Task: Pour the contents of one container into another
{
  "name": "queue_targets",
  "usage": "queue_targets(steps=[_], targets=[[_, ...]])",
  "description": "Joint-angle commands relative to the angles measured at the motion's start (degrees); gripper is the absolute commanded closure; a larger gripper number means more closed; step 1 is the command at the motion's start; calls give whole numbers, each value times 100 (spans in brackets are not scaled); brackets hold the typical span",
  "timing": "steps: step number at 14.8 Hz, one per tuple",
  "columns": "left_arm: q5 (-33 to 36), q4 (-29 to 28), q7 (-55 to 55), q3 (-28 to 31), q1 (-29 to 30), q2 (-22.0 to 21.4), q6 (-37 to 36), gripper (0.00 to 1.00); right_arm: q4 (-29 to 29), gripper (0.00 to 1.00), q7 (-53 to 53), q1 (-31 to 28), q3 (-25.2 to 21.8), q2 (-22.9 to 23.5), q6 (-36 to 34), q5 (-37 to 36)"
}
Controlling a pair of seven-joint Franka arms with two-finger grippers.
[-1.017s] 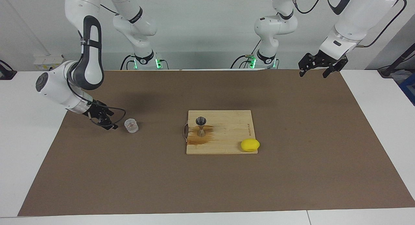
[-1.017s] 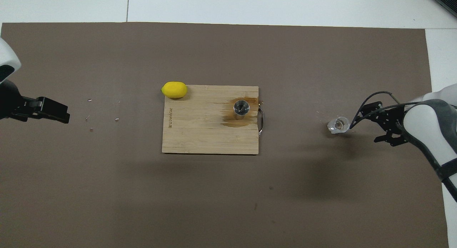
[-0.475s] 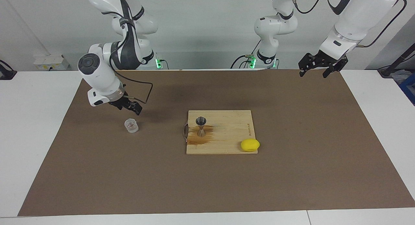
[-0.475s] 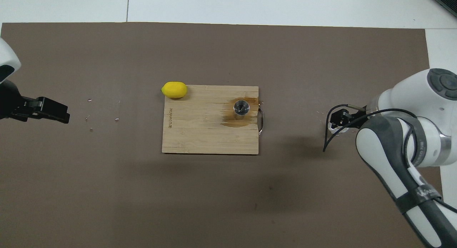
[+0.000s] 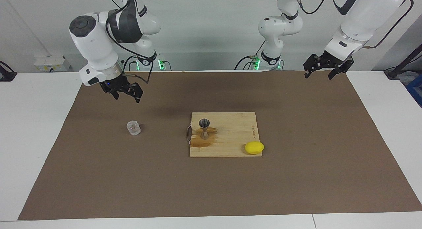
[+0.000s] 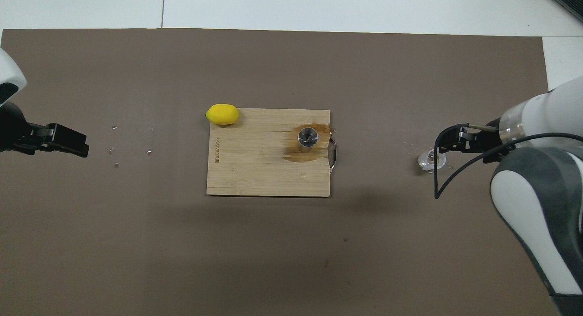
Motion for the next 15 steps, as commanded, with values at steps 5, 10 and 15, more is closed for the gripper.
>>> queue_targets(steps=[5, 10, 15], targets=[[-38, -113, -62, 22, -21, -108, -25, 0, 1116, 1, -154, -125, 32, 127, -786, -571], [-38, -113, -62, 22, -21, -108, -25, 0, 1407, 1, -347, -160, -12, 250, -1103, -466], [-38, -113, -62, 22, -21, -108, -25, 0, 1346, 1, -470, -160, -20, 268, -1199, -238]])
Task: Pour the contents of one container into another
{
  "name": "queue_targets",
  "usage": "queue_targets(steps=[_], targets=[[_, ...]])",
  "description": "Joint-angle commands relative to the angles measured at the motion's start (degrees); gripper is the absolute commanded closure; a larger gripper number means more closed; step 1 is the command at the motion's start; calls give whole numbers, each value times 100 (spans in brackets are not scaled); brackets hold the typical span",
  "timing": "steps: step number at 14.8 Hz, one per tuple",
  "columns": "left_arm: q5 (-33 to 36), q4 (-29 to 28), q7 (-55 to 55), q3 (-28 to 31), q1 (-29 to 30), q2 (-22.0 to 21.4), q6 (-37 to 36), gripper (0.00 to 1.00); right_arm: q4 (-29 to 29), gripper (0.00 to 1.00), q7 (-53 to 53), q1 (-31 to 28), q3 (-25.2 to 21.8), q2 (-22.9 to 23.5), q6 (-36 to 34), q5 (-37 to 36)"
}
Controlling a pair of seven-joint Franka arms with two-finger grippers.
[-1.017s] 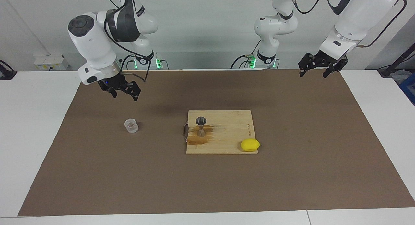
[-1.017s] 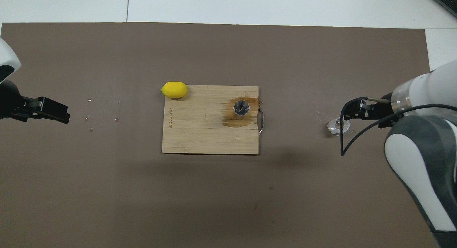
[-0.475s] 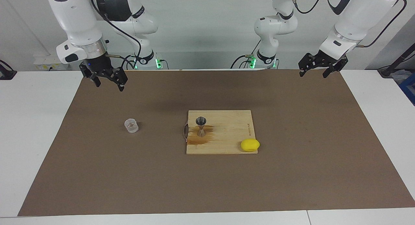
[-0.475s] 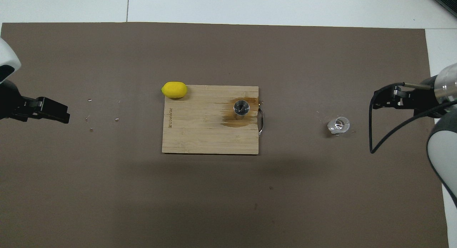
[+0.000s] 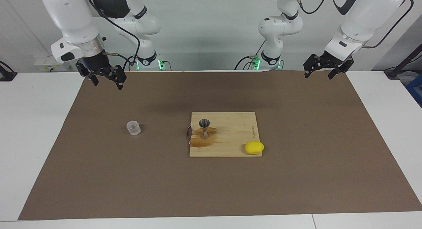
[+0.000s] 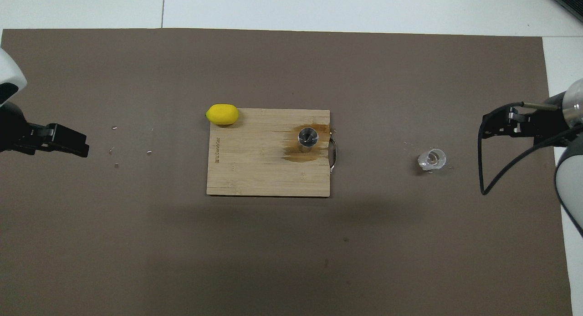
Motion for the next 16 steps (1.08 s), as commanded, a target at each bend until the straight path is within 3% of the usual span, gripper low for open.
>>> queue_targets(steps=[1, 16], targets=[[-38, -113, -62, 22, -21, -108, -25, 0, 79, 1, -215, -53, 10, 56, -248, 175], [-38, -113, -62, 22, -21, -108, -25, 0, -150, 1, -197, 9, 18, -67, -231, 255]])
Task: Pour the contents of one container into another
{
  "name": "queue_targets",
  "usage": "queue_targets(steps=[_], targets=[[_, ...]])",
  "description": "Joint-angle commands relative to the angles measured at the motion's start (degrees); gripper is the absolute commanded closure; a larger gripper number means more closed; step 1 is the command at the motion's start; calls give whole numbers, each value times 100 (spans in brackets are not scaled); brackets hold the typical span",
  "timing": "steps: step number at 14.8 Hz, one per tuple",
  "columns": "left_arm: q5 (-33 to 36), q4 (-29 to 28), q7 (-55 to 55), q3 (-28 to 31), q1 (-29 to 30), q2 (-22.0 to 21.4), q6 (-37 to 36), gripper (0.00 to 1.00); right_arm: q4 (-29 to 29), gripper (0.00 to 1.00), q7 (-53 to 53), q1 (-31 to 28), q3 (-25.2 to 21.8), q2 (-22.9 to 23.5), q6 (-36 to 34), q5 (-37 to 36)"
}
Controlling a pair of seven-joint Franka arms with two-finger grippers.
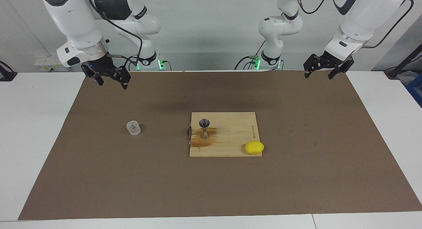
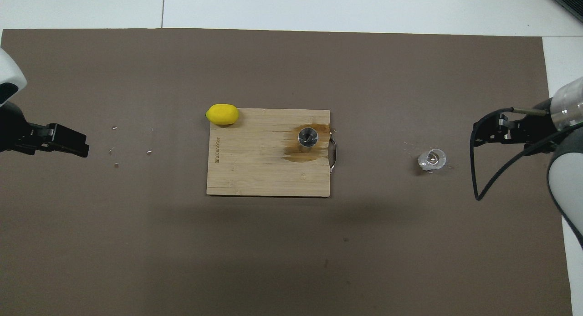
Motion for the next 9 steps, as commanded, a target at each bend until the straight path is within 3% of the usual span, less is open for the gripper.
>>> queue_targets(steps=[1, 9], targets=[[-38, -113, -61, 22, -21, -108, -25, 0, -104, 1, -178, -29, 10, -93, -15, 127], [-38, -113, -61, 22, -21, -108, -25, 0, -104, 0, -195, -46, 10, -93, -32, 197]])
